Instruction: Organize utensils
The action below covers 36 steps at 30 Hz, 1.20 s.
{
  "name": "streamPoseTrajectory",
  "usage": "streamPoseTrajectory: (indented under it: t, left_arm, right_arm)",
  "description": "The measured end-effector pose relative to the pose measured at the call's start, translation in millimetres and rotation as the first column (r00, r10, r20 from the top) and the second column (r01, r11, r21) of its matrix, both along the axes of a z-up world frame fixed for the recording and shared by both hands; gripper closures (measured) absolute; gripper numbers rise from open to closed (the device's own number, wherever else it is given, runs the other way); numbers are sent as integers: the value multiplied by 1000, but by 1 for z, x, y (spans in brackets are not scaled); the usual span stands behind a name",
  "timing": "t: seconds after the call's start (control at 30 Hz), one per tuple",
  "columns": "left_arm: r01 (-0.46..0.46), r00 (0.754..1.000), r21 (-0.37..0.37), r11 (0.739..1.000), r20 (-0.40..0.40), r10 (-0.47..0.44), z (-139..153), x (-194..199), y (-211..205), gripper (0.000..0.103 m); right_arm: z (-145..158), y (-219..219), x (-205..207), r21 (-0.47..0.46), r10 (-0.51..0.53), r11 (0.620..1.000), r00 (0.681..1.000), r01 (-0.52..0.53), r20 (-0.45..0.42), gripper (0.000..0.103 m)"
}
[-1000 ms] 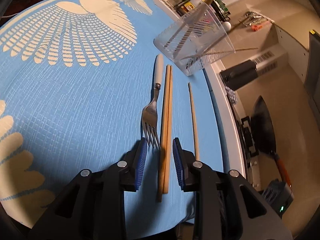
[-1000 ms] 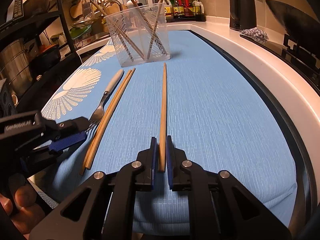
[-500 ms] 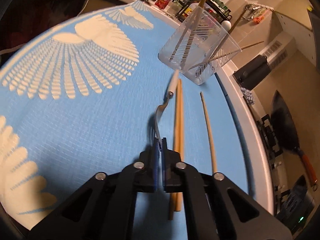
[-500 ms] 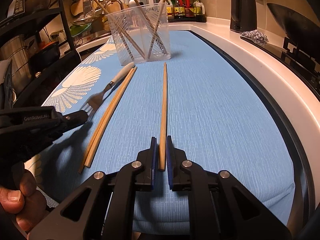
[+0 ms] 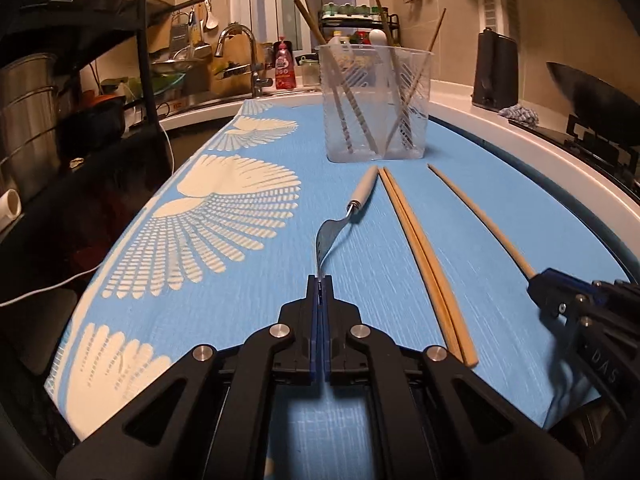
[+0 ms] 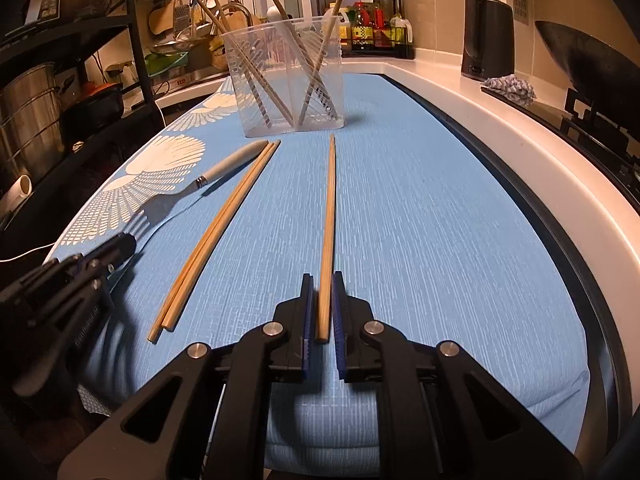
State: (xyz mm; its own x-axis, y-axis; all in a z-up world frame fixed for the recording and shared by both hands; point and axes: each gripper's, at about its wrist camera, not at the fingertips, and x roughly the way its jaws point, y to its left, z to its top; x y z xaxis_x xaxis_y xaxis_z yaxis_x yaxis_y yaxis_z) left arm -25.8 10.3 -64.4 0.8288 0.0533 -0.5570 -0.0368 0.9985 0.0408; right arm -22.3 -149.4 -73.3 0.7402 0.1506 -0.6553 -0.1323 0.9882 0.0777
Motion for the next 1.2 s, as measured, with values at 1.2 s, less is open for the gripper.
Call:
streamPoseTrajectory:
  t: [1.2]
  left_arm:
    - [-18, 998, 2, 1000, 58, 18, -1, 8, -8, 99]
  right_arm:
    - [-2, -1, -11, -24, 5, 1000, 998, -3, 66, 97]
